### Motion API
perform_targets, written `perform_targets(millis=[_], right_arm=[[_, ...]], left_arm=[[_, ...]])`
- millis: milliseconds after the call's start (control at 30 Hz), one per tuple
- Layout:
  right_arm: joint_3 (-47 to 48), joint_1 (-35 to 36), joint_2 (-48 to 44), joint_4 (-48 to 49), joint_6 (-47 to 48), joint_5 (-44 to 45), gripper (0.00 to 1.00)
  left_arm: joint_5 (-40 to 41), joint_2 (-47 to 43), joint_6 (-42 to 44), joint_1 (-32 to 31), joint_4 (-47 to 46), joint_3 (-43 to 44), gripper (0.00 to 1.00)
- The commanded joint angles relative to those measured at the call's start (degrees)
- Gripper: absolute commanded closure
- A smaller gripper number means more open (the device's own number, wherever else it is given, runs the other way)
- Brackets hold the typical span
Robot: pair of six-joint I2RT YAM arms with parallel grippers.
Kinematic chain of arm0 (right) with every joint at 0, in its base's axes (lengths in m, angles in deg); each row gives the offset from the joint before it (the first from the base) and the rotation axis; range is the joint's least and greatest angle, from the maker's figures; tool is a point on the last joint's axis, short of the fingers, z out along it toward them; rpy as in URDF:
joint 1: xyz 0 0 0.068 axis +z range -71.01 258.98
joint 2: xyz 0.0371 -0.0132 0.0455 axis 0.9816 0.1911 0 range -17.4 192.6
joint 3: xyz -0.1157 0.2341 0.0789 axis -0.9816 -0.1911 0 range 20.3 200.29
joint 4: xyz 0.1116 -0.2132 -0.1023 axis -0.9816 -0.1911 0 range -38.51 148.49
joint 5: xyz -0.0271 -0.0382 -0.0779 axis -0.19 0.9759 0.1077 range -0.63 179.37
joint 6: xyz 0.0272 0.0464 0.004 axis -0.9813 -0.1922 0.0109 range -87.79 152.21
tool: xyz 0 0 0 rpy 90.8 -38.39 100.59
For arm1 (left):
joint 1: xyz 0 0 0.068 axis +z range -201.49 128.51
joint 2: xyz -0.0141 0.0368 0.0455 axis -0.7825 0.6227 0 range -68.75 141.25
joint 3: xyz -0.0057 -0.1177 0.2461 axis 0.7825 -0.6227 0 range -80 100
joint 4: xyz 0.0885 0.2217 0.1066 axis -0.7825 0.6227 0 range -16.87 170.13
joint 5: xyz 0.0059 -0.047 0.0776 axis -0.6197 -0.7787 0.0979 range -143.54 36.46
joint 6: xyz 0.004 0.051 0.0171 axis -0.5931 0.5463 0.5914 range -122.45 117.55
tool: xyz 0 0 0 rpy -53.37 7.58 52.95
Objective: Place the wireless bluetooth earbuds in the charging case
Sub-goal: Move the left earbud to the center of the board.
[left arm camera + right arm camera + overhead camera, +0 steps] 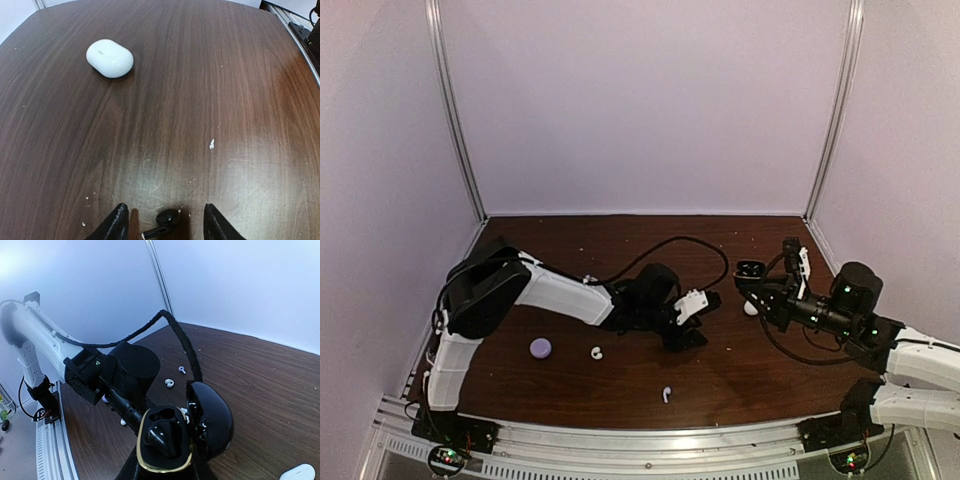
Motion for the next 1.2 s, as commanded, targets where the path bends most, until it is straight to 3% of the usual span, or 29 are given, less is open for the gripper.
perform_targets(millis=[0, 333, 500, 900, 1167], right_arm=[[-0.83, -0.9, -3.06, -1.03, -0.67, 0.57, 1.0], [-0.91, -1.8, -4.36, -2.02, -0.57, 0.56, 1.0], [-1.01, -2.06, -3.75, -1.12, -0.66, -0.1, 1.0], [-0.94, -2.16, -1.8, 0.32, -0.8, -2.36, 1.0], [-0.53, -2.13, 0.52, 2.24, -1.34, -4.04, 1.0]], left_arm=[[-1.03, 2.9, 2.1, -0.16, 3.19, 3.49, 0.51], [4.5, 1.41, 5.33, -0.1, 13.55, 3.37, 0.79], [9.19, -1.27, 5.06, -0.02, 19.32, 0.68, 0.85], [13.38, -17.51, -1.8, 1.95, 28.63, -18.2, 0.84], [15.41, -19.59, -3.1, 2.12, 41.55, -13.64, 0.67]])
